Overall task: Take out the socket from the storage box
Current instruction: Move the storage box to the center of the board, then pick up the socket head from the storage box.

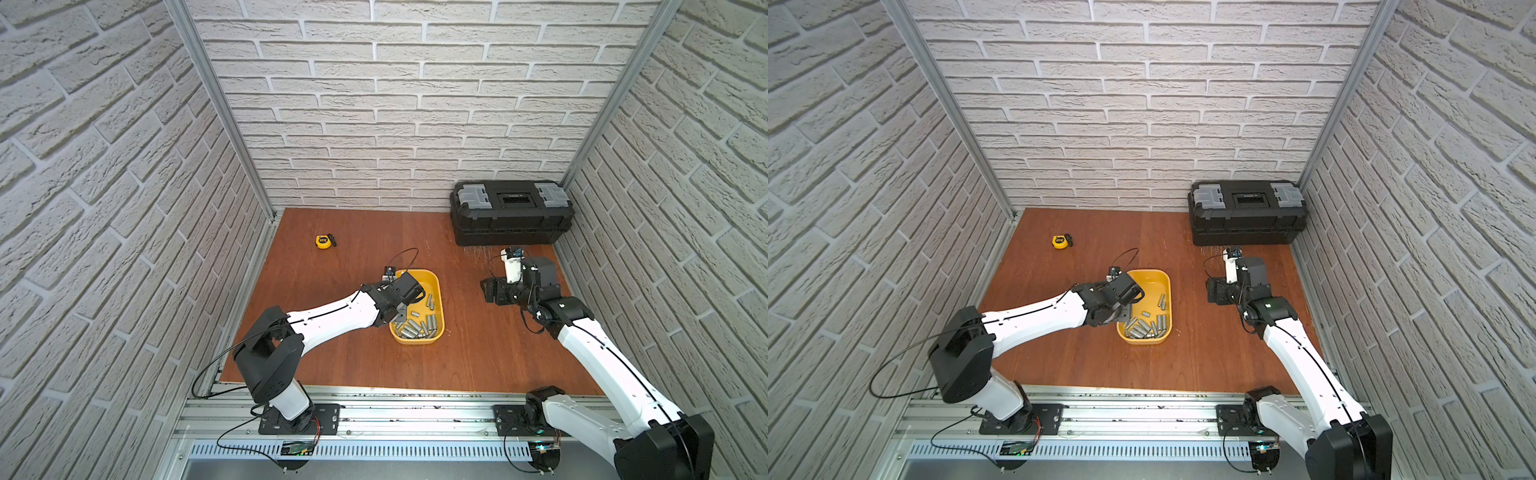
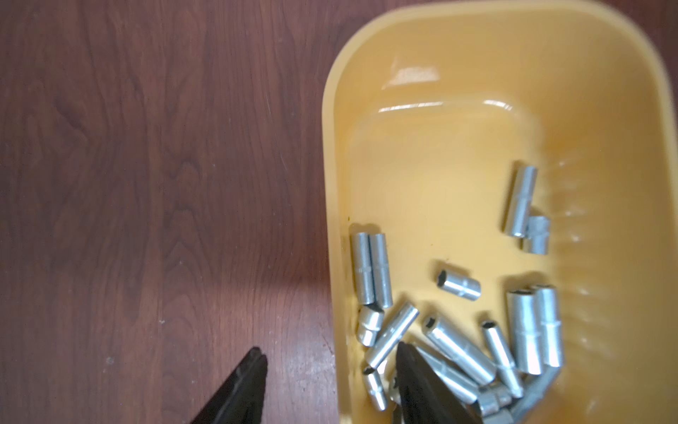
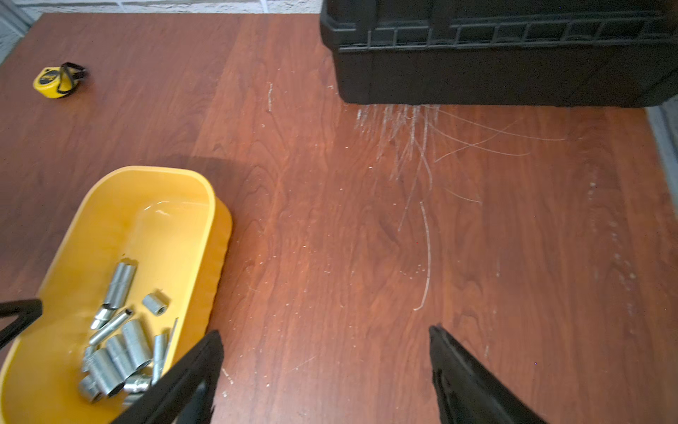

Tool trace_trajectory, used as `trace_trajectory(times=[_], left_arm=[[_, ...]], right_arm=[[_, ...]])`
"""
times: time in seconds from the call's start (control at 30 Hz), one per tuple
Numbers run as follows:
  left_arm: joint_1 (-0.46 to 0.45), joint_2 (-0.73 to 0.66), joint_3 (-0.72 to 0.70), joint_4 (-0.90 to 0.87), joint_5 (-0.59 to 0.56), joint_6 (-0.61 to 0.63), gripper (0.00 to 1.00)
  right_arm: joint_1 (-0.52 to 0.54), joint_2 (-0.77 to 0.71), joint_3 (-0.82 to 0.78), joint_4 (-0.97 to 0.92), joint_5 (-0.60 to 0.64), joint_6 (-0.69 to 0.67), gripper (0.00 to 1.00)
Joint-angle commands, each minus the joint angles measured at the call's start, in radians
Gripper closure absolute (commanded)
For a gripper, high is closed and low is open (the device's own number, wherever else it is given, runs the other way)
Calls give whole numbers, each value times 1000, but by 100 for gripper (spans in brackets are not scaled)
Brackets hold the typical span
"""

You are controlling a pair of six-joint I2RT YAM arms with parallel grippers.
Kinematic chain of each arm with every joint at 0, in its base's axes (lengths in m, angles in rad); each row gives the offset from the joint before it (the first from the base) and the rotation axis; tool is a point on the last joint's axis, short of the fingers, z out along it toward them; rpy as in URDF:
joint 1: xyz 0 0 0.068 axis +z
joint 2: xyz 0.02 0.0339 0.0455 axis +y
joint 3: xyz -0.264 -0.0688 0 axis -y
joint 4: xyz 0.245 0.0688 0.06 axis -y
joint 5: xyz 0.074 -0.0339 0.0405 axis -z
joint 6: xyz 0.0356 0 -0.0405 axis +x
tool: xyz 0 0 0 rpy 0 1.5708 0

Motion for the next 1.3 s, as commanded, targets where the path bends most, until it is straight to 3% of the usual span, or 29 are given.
trace_trajectory(times=[0.0,0.23,0.43,0.87,1.27], left_arm=[[22,-67,35,-26,-110,64,36],[206,-212,6,51,-140,85,33],[277,-301,-72,83,-142,78,29],[288,-401,-229,100,-142,-32,25],[290,-373,-230,66,-120,-22,23]], right_arm=[[71,21,36,6,-43,10,13],[265,150,120,-32,-107,22,16],[392,321,165,19,-84,30,23],[466,626,276,32,-88,-47,52],[483,819,402,-9,-91,-76,54]])
